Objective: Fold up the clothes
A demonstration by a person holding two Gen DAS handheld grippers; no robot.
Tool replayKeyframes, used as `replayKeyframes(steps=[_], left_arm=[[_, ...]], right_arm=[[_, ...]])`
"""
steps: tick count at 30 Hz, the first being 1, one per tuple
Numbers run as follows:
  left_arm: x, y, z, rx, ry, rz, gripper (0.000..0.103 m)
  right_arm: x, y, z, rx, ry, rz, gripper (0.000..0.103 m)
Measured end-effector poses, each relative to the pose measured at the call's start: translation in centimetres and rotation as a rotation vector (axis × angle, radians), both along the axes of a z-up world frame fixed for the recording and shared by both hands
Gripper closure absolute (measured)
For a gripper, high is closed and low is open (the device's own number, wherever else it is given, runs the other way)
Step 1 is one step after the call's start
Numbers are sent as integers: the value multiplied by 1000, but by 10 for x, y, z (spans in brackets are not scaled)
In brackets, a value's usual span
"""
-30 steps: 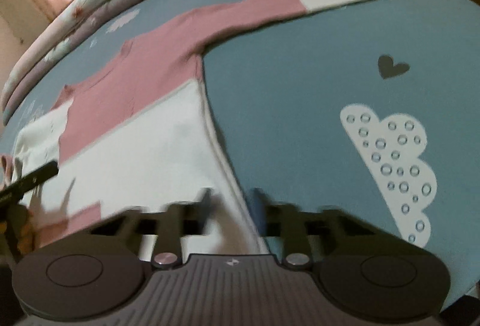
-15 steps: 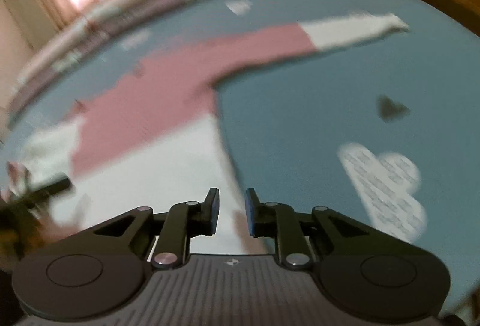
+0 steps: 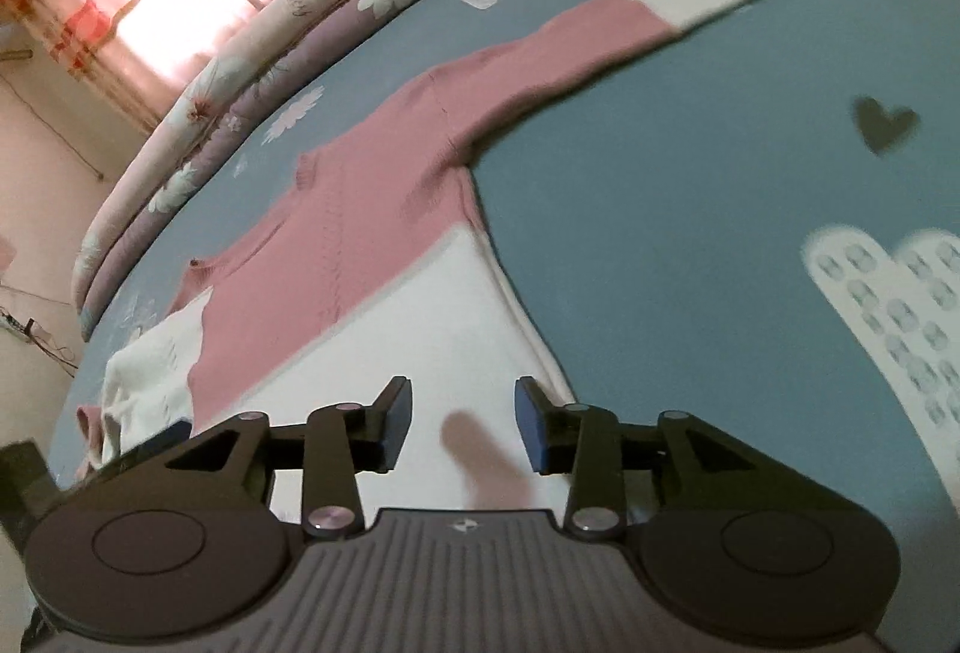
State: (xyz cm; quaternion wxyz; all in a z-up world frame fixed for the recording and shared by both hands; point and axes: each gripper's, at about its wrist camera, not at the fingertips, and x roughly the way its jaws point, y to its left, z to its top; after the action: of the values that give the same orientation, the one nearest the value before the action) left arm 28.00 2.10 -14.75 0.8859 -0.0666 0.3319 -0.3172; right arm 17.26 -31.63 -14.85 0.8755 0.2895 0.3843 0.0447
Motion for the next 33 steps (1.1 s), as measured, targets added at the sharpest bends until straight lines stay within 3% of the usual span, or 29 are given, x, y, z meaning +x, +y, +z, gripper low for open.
replayKeyframes(steps=[3,5,8,13,17,24,26,33], left_arm=[[1,2,0,-2,1,0,1],[0,1,0,5,-1,0,1],[0,1,0,15,-5,0,1],[0,2,0,7,-3,0,1],[0,1,0,7,-2,0,1],[-1,0,1,5,-2,1,1],[-1,1,1,2,-1,1,1],[-2,-2,1,10,-5,1,1]], right_arm=[[-21,9,7,-46,-9,20,45],[-30,19,16,-94,-33,32,28],[-29,37,26,-173,-65,71,21],[-26,44,9,-170,-22,52,19],[-44,49,5,-171,-64,66,0],[-69,77,4,-369,-63,145,0],[-70,83,10,-387,-42,134,0],[-58,121,16,-496,-110,216,0]])
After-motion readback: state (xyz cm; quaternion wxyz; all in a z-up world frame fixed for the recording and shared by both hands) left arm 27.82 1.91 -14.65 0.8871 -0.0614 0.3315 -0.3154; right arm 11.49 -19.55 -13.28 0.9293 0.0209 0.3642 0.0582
